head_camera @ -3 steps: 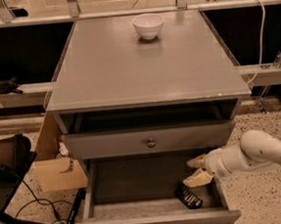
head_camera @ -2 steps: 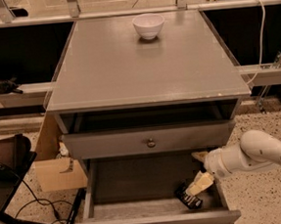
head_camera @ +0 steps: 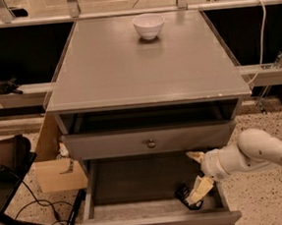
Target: Place rxbar chocolate into middle drawer
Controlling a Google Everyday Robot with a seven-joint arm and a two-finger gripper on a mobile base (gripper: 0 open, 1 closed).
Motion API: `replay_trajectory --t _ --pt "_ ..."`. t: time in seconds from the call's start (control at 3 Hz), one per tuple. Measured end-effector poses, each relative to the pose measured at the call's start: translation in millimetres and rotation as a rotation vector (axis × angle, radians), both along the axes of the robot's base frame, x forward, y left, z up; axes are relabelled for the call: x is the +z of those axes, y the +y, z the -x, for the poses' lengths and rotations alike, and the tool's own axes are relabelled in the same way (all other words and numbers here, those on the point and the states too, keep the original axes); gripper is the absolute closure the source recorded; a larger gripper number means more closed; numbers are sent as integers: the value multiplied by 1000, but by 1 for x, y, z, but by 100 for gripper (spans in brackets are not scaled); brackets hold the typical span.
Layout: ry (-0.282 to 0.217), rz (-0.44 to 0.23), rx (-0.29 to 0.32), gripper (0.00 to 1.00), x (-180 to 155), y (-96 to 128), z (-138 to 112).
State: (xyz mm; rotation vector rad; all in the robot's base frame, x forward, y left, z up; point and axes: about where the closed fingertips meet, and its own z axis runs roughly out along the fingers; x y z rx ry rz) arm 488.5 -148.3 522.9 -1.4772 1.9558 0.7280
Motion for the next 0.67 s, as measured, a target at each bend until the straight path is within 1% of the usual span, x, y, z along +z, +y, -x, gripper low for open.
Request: replay_trajectory --t 0.33,0.67 --pt "-75 53 69 0 34 -6 35" --pt "-122 179 124 0 75 -21 85"
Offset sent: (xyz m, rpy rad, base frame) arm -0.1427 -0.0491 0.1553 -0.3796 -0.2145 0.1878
